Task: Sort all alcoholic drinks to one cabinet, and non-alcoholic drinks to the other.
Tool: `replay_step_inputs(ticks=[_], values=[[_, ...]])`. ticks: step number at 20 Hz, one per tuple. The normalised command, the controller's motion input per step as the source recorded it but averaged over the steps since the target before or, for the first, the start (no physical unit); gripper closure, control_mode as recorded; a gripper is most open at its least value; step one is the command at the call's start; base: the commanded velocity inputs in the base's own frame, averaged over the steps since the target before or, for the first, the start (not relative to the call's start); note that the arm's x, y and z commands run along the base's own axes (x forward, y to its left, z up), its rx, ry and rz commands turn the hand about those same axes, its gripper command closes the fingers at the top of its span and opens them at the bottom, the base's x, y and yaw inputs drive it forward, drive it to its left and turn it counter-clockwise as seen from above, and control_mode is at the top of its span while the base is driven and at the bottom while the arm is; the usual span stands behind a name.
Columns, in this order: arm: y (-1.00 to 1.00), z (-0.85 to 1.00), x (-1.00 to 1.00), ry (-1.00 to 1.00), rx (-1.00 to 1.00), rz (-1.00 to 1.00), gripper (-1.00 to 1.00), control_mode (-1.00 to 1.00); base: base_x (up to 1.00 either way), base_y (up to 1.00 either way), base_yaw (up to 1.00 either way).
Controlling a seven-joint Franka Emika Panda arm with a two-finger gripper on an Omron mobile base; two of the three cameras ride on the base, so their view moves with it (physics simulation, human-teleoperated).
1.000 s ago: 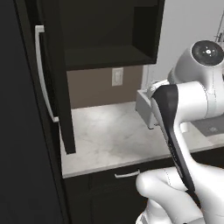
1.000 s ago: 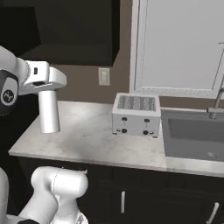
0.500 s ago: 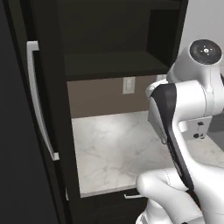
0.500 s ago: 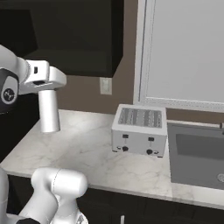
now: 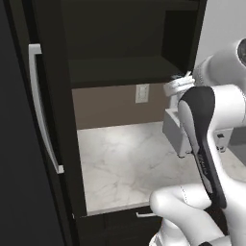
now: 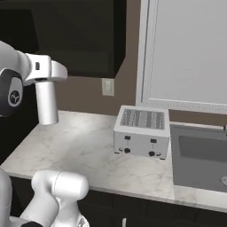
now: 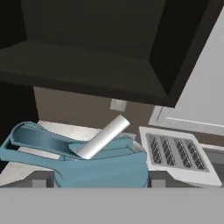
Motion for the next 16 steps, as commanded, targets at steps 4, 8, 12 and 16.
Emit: replay_step_inputs(ticks=[4,8,12,16], values=[[0.0,0.45,0.0,-0.27,0.17,0.12,1.0,-1.0,0.0,0.0,0.0],[0.06,0.29,0.0,-0.19,0.11,0.1,1.0,-1.0,0.0,0.0,0.0],[0.36,0.24,0.02,-0.07,0.02,0.03,1.0,-1.0,0.0,0.0,0.0],[0.41,0.37,0.08,-0.01,0.0,0.0,1.0,-1.0,0.0,0.0,0.0]])
